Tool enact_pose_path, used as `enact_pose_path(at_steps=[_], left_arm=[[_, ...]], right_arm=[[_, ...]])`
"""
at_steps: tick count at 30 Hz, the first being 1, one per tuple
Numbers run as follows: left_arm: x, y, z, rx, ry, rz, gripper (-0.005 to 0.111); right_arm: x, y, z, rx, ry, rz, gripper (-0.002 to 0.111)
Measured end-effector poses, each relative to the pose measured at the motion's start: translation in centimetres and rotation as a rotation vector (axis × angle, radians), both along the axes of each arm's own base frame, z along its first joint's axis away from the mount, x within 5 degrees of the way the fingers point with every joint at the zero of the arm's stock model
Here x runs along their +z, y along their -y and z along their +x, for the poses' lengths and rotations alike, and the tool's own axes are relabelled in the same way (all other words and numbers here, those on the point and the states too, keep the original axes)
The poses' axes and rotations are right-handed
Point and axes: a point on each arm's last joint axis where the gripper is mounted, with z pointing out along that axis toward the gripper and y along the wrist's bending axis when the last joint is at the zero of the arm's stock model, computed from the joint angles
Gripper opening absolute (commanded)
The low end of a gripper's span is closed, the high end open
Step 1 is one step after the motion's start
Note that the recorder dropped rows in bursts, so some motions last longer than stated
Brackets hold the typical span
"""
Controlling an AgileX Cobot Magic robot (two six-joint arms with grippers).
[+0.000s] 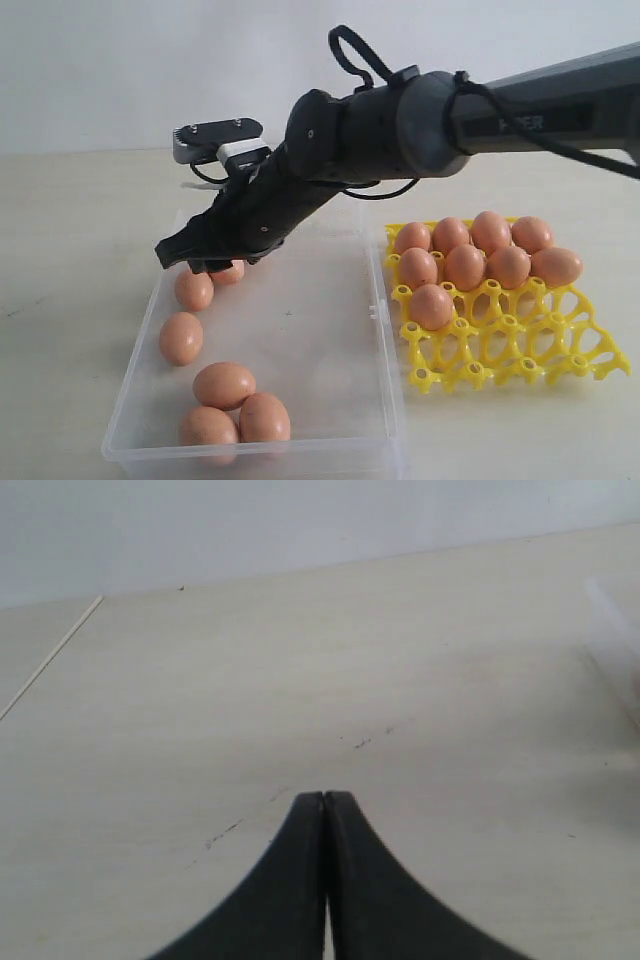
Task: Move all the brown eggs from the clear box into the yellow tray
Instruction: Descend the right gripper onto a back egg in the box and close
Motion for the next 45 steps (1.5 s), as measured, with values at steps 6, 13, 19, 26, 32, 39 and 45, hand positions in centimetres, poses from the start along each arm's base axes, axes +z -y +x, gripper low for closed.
enact_pose_path(at_steps=[6,13,19,26,32,39,45], left_arm=[[0.0,0.0,0.0,0.0,0.0,0.0,0.0],[0.0,0.0,0.0,0.0,0.0,0.0,0.0],[0.0,0.0,0.0,0.0,0.0,0.0,0.0],[0.0,0.0,0.0,0.0,0.0,0.0,0.0],[0.0,0.0,0.0,0.0,0.0,0.0,0.0],[0.0,0.0,0.0,0.0,0.0,0.0,0.0],[0.0,0.0,0.0,0.0,0.0,0.0,0.0]], right_arm=[[-0.6,-1.6,1.6,0.049,0.037,-0.028,0.052],[-0.5,-2.3,3.4,0.123,0.107,-0.158,0.061],[-0.7,-2.9,4.2,0.125,0.123,-0.173,0.061],[-2.5,-3.4,4.8,0.128,0.11,-0.186,0.061],[-3.5,-3.6,5.0,0.122,0.107,-0.185,0.061],[-6.2,-3.5,4.9,0.131,0.057,-0.223,0.061],[-6.5,-3.5,5.0,0.122,0.048,-0.224,0.046]])
